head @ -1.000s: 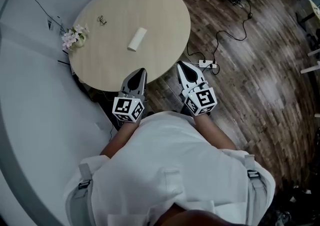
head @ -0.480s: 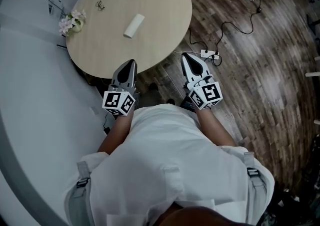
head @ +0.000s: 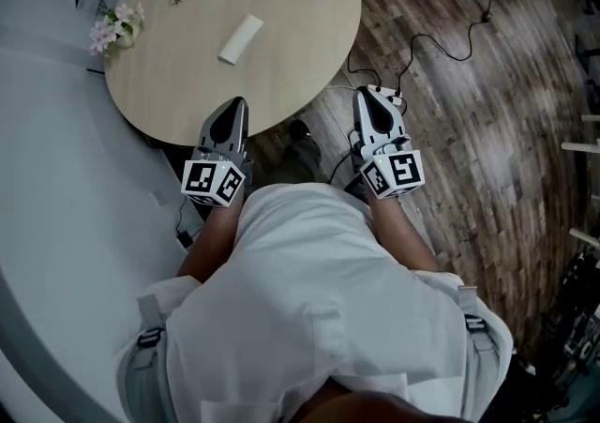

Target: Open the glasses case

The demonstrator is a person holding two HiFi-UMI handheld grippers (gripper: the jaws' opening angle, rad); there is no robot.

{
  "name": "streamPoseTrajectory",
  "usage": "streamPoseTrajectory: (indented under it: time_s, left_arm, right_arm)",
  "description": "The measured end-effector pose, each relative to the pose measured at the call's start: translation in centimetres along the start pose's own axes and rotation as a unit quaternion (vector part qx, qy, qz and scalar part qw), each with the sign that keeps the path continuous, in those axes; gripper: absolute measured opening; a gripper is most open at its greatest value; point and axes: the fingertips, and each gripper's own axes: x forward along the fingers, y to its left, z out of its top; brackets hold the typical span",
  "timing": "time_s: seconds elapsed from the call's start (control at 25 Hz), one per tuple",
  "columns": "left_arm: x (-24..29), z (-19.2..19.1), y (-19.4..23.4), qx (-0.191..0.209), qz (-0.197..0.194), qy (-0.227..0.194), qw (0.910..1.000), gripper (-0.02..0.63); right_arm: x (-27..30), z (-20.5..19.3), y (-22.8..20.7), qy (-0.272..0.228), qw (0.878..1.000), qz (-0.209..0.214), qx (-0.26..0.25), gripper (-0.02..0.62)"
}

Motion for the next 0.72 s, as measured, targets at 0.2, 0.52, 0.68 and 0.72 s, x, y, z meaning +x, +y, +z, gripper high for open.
streamPoseTrajectory:
  time_s: [0.2,0.52,0.68,0.72]
  left_arm:
    - [5.1,-0.9,2.2,-0.029,0.019,0.002,0.9994,0.014]
    - [11.8,-0.8,8.1,-0.048,0.073,0.008,0.9962,0.014]
    - [12.9,-0.2,10.1,-0.048,0.098,0.002,0.9941,0.014]
    - [12.9,-0.1,10.7,-0.053,0.108,0.000,0.9928,0.012]
  right_arm:
    - [4.2,-0.1,-2.8,0.037,0.999,0.036,-0.018,0.028]
    - [14.8,1.3,-7.1,0.064,0.993,0.092,-0.040,0.028]
    - [19.6,1.2,-7.3,0.078,0.988,0.121,-0.053,0.028]
    - [20.7,1.1,-7.2,0.083,0.986,0.131,-0.055,0.028]
